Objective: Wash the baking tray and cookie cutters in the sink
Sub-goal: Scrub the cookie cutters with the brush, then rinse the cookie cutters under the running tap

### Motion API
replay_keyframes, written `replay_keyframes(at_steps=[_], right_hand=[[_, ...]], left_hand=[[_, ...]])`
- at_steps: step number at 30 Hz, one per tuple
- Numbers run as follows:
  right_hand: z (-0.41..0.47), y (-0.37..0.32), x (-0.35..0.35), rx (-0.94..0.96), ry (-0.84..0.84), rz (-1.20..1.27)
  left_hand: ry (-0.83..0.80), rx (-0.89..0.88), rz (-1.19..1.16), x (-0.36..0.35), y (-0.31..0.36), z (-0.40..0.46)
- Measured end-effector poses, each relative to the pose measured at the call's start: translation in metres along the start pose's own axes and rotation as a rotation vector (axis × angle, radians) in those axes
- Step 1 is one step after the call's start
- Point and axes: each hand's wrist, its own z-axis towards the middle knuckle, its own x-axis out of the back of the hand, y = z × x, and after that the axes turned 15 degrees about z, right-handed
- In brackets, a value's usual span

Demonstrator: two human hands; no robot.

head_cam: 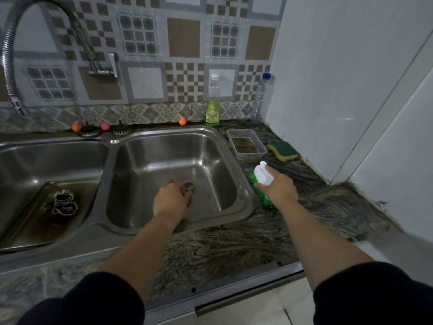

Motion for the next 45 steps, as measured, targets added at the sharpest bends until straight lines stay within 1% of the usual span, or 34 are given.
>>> replay_keyframes(at_steps=[3,5,7,9,13,16,18,20,24,28,31,34,36,39,42,45], right_hand=[[0.002,-0.008,0.006,-0.018,-0.029,-0.151],[0.002,-0.018,0.008,0.006,-0.025,-0.257],[-0.001,-0.031,0.003,0.095,0.011,-0.346],[-0.007,-0.048,-0.013,0.206,0.006,-0.396],[-0.037,-0.093,-0.067,0.41,-0.17,-0.335],[-0.069,-0.129,-0.112,0.552,-0.35,-0.315],[-0.089,-0.152,-0.142,0.596,-0.467,-0.277],[-0.104,-0.173,-0.172,0.615,-0.542,-0.196],[-0.121,-0.212,-0.227,0.664,-0.554,-0.113],[-0.126,-0.24,-0.275,0.634,-0.582,-0.159],[-0.124,-0.25,-0.308,0.616,-0.54,-0.256],[-0.123,-0.249,-0.331,0.593,-0.465,-0.295],[-0.121,-0.245,-0.337,0.588,-0.436,-0.277],[-0.121,-0.242,-0.335,0.585,-0.449,-0.274],[-0.122,-0.244,-0.332,0.584,-0.449,-0.307],[-0.122,-0.246,-0.333,0.577,-0.46,-0.317]], left_hand=[[-0.015,0.039,0.031,-0.001,0.002,0.002],[0.001,0.077,0.024,0.001,0.003,0.005],[0.022,0.098,0.004,0.004,0.002,0.005],[0.039,0.121,0.017,0.011,-0.004,0.001],[0.048,0.154,0.066,0.031,-0.035,-0.009],[0.065,0.215,0.055,0.05,-0.076,-0.017],[0.09,0.267,0.065,0.061,-0.109,-0.02],[0.1,0.321,0.093,0.071,-0.142,-0.02],[0.093,0.396,0.131,0.084,-0.209,-0.013],[-0.045,0.437,0.178,0.088,-0.272,0.004],[-0.125,0.453,0.151,0.083,-0.317,0.023],[-0.18,0.468,0.13,0.073,-0.352,0.045],[-0.223,0.477,0.128,0.065,-0.369,0.059],[-0.31,0.464,0.149,0.051,-0.388,0.074],[-0.381,0.432,0.194,0.041,-0.395,0.081],[-0.417,0.392,0.236,0.043,-0.392,0.087]])
